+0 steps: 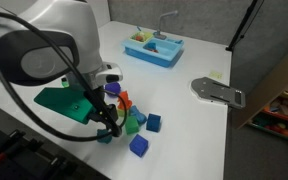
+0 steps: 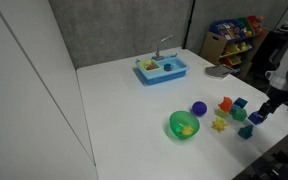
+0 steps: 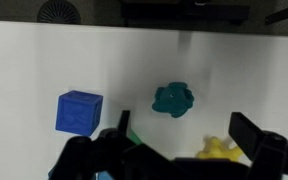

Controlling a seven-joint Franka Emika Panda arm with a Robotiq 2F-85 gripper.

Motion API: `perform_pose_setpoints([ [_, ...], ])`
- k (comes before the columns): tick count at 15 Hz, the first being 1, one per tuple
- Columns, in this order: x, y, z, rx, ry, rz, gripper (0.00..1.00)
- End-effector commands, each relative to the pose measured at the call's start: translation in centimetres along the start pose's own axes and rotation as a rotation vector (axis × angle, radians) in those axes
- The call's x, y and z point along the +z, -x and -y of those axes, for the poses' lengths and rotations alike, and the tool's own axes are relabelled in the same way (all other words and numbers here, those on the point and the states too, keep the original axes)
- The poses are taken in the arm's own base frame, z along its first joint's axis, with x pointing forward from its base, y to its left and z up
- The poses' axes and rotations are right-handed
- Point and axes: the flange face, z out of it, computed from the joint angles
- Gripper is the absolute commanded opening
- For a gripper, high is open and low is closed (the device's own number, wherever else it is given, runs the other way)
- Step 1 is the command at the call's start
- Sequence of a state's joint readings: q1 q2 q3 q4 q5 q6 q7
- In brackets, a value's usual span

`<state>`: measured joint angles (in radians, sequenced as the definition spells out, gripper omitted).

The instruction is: Put the green thing into the bowl

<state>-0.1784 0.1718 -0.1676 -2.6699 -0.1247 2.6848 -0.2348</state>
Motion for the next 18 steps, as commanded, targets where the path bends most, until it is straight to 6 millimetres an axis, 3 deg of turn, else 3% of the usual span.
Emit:
perform_pose_setpoints([
  [1,2.1,-0.7,-0.3,-0.05,-0.009,-0.014,1.0],
  [8,6.8,-1.5,-0.7,-0.112,-0.046,-0.02,1.0],
  [12,8.6,-2.4,-1.4,-0.132,-0.051,-0.033,1.0],
  [18,10.6,-3.8,-0.6,-0.172,-0.092,-0.038,1.0],
])
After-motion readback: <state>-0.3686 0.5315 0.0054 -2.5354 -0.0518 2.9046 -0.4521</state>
